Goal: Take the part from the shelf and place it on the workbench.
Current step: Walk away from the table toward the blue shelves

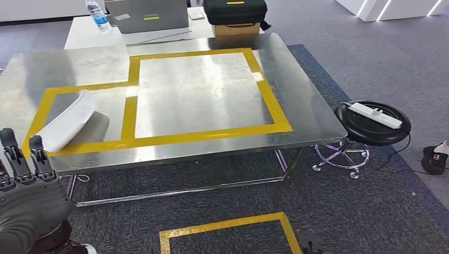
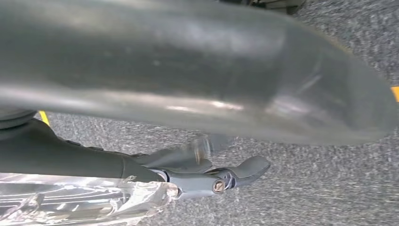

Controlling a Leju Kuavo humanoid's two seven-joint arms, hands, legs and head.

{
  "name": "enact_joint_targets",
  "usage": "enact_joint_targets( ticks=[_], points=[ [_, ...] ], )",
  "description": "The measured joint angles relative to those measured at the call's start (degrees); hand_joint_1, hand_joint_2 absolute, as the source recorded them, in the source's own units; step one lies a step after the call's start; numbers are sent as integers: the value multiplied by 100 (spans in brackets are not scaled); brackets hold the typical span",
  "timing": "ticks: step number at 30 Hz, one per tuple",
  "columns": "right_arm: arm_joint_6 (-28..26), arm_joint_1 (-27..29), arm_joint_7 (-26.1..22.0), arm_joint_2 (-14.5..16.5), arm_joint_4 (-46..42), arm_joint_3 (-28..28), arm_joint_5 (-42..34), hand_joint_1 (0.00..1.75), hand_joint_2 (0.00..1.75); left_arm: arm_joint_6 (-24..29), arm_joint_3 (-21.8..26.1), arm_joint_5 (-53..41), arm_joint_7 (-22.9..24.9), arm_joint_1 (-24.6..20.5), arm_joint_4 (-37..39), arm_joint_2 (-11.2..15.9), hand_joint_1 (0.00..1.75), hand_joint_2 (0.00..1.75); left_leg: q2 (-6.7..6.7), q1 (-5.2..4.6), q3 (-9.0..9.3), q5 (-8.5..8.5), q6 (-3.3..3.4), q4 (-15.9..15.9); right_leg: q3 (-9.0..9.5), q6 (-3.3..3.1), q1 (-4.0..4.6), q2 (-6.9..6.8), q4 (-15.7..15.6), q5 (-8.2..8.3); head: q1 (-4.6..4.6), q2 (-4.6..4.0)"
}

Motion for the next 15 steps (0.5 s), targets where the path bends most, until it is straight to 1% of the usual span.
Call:
enact_joint_targets(
  ticks=[1, 2, 3, 4, 5, 6, 7, 8, 9, 10, 11, 12, 13, 14, 15],
  points=[
    [0, 2, 1, 1, 0, -2, -1, 0, 0, 0, 0, -2, 1, 1, 0, 5, 0, 175, 0, 4, 26, 71, -5, -16, -28, 11, -3, -2, 1, 24, 1, 0],
    [0, 2, 1, 1, 0, -3, -1, 0, 0, -1, 0, -3, 0, 1, 0, 11, 0, 175, 1, 9, 168, 237, -8, -259, -49, 27, -9, -1, 4, 46, 1, 0],
    [1, 1, 1, 2, 0, -4, -2, 0, 0, -1, -1, -5, 1, -2, 0, 16, 0, 175, 3, 18, 388, 440, -14, -645, -67, 48, -15, 2, 11, 66, 0, 0],
    [1, 0, 1, 2, -1, -4, -2, 0, 0, -1, -2, -6, 1, -8, 0, 19, 0, 175, 2, 26, 609, 596, -26, -1057, -93, 74, -9, 7, 36, 82, -5, 0],
    [-1, -2, 1, 1, -1, -5, -2, 0, 0, -2, -4, -7, 1, -13, 0, 21, 0, 175, -6, 32, 760, 694, -12, -1360, -125, 102, -1, 11, 61, 102, -6, 0],
    [-2, -2, 1, 1, -2, -7, -2, 0, 0, -2, -6, -6, 1, -14, 0, 22, 0, 175, -16, 32, 829, 733, 11, -1532, -159, 133, 10, 13, 82, 123, 0, 0],
    [-3, 0, 1, 1, -2, -7, -2, 0, 0, -2, -8, -7, 0, -14, 0, 22, 0, 175, -27, 22, 823, 737, 51, -1580, -190, 165, 17, 11, 94, 150, 7, 0],
    [-3, 5, 1, 1, -2, -8, -3, 0, 0, -2, -10, -7, 0, -10, 0, 23, 0, 175, -35, 15, 783, 757, 113, -1563, -209, 196, 9, 9, 90, 183, 18, 0],
    [-3, 11, 1, 1, -2, -9, -4, 0, 0, -2, -11, -8, 1, -8, 0, 23, 0, 175, -30, 13, 754, 786, 163, -1557, -230, 227, -2, 8, 97, 179, 24, 0],
    [-3, 16, 1, 1, -2, -10, -5, 0, 0, -2, -14, -9, 1, -9, 0, 23, 0, 175, -23, 16, 724, 822, 216, -1555, -272, 255, -11, 8, 171, 92, 28, 0],
    [-3, 18, 1, 1, -2, -12, -7, 0, 0, -2, -17, -9, 1, -11, 0, 23, 0, 175, -15, 22, 687, 862, 262, -1559, -349, 280, -17, 9, 354, -82, 34, 0],
    [-3, 17, 1, 1, -2, -13, -8, 0, 0, -2, -22, -11, 1, -12, 0, 23, 0, 175, -8, 24, 644, 904, 296, -1559, -464, 301, -19, 10, 667, -334, 42, 0],
    [-3, 17, 1, 1, -2, -15, -8, 0, 0, -2, -27, -14, 0, -12, 1, 23, 0, 175, -5, 19, 589, 946, 316, -1557, -597, 317, -18, 9, 1073, -608, 49, 0],
    [-3, 16, 1, 1, -1, -18, -8, 0, 0, -1, -31, -19, 0, -11, 1, 23, 0, 175, -3, 13, 532, 990, 325, -1555, -707, 327, -18, 9, 1464, -817, 51, 0],
    [-2, 17, 1, 2, -1, -21, -8, 0, 0, 1, -34, -25, 0, -11, 2, 23, 0, 175, -1, 6, 474, 1033, 328, -1552, -752, 328, -18, 9, 1731, -929, 50, 0]
  ],
)
